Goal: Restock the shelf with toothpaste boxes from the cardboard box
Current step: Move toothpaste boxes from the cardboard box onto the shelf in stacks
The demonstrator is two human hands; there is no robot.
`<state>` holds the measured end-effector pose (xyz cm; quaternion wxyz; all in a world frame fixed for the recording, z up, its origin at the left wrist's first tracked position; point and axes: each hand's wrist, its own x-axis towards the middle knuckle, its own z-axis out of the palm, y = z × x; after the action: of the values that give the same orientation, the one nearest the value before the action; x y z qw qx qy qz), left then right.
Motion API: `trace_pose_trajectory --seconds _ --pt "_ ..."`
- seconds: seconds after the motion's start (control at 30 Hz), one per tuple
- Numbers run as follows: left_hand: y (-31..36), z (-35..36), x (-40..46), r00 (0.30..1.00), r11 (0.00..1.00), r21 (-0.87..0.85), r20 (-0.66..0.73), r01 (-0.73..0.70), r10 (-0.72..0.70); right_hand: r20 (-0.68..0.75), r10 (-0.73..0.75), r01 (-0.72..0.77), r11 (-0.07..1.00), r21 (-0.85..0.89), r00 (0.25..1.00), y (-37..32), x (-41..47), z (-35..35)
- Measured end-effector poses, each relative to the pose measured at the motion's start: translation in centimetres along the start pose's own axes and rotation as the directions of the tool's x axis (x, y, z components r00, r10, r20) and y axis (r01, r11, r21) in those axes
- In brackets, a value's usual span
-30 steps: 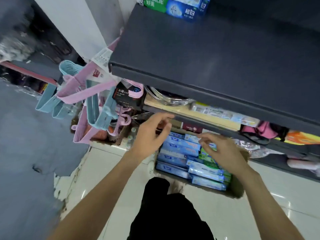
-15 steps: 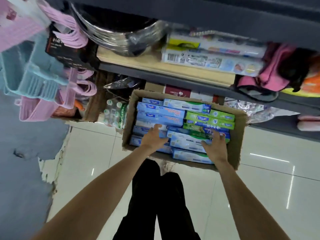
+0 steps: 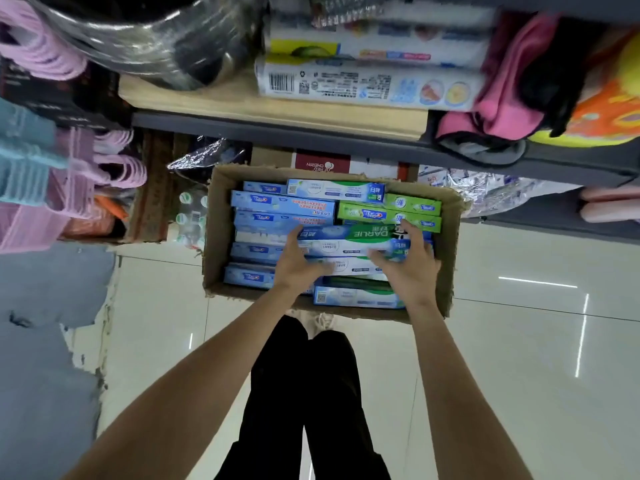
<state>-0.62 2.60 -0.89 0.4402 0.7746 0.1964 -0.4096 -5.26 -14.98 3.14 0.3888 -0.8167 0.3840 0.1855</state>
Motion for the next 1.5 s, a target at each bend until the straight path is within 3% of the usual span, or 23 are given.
trace_pose_trajectory --seconds 0.07,0.17,0.3,0.47,0.57,0.63,0.7,0.77,0.87,0.97,1.03,1.1,1.2,1.5 --pt "1.6 -0.9 -2.3 0.995 0.971 -0.226 -0.085 -0.078 0.06 -0.141 -0.075 0.098 0.982 0.164 0.987 -2.5 -1.8 -1.8" --pt "5.1 -2.9 -6.0 0.99 0.873 -0.483 -0.141 -0.069 0.001 -0.324 -0.171 0.269 0.919 0.288 0.931 -6.0 -4.3 -4.0" --pt "8.5 -6.3 -10.4 0.991 0.777 -0.626 -0.133 -0.069 -0.019 -0.292 -0.173 0.298 0.832 0.467 0.941 -9.2 -6.9 -6.6" --pt "11.5 -11.2 -15.9 0.982 0.73 -0.682 0.163 0.042 0.096 -0.259 -0.31 0.403 0.748 0.527 0.915 -11.3 -10.9 -10.5" --pt "12.3 -14.0 -19.4 0.881 0.804 -0.59 0.418 0.077 0.223 -0.228 -0.342 0.406 0.66 0.632 0.912 -12.9 -13.6 -13.0" --pt "12.7 -14.7 -21.9 0.82 0.84 -0.539 0.508 0.061 0.266 -0.254 -0.323 0.405 0.608 0.683 0.912 -14.6 -15.5 -14.3" --pt "13.0 -14.6 -24.3 0.833 0.838 -0.544 0.477 0.029 0.281 -0.236 -0.199 0.307 0.512 0.802 0.951 -16.3 -17.4 -15.0" --pt "13.7 -14.1 -26.5 0.868 0.828 -0.56 0.398 -0.026 0.297 -0.072 -0.074 0.096 0.404 0.91 0.995 -17.7 -19.5 -15.0" --pt "14.4 -12.5 -29.4 0.885 0.866 -0.412 0.234 -0.283 0.401 0.163 -0.082 -0.106 0.47 0.876 0.983 -18.7 -22.6 -13.8" --pt "14.9 -11.3 -31.2 0.875 0.867 -0.193 0.069 -0.459 0.478 0.205 -0.164 -0.104 0.48 0.871 0.965 -19.0 -23.8 -13.6" --pt "15.3 -11.6 -32.0 0.885 0.884 -0.116 0.06 -0.454 0.462 0.262 -0.193 -0.157 0.435 0.887 0.945 -19.3 -23.7 -14.6" --pt "15.8 -12.6 -32.3 0.915 0.899 -0.232 0.072 -0.372 0.397 0.282 -0.229 -0.148 0.472 0.869 0.932 -19.3 -23.8 -15.7" --pt "16.4 -13.5 -32.7 0.952 0.897 -0.344 0.024 -0.279 0.305 0.29 -0.372 -0.013 0.595 0.804 0.882 -19.4 -24.1 -16.8" --pt "15.7 -14.6 -32.8 0.922 0.781 -0.495 -0.138 -0.38 0.361 0.34 -0.491 0.104 0.675 0.73 0.802 -22.1 -24.9 -17.6"
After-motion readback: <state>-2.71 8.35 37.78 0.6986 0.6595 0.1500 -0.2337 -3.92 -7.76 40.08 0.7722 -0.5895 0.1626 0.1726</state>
